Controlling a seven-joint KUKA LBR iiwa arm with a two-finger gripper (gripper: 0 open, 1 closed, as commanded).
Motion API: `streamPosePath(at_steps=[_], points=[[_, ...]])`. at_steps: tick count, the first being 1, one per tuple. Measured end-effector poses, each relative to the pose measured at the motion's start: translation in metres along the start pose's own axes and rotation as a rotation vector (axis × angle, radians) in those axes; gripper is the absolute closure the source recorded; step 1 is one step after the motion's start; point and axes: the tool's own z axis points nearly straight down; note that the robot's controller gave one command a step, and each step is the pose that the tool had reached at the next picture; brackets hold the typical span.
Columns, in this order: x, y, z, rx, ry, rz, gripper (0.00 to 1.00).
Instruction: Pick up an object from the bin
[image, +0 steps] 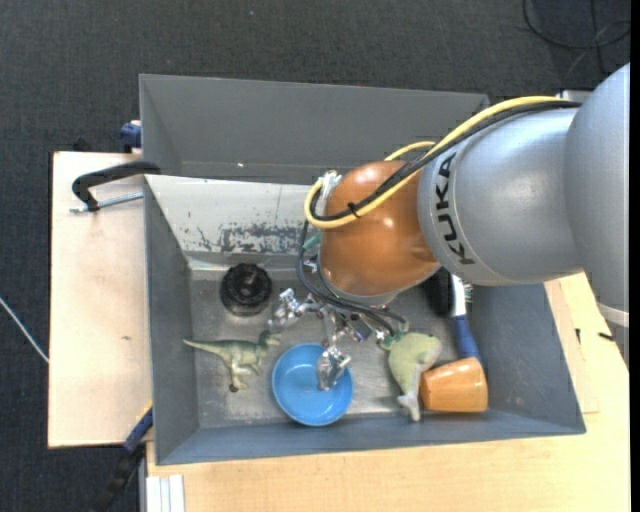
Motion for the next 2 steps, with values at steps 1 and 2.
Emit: streamPosePath(at_steps=[1,2], points=[[0.0199,-0.0172,0.0365,-0.002,0.001,-0.040,0.00],[0.0180,-0.0163,0.0349,-0.002,0.002,-0.038,0.00]])
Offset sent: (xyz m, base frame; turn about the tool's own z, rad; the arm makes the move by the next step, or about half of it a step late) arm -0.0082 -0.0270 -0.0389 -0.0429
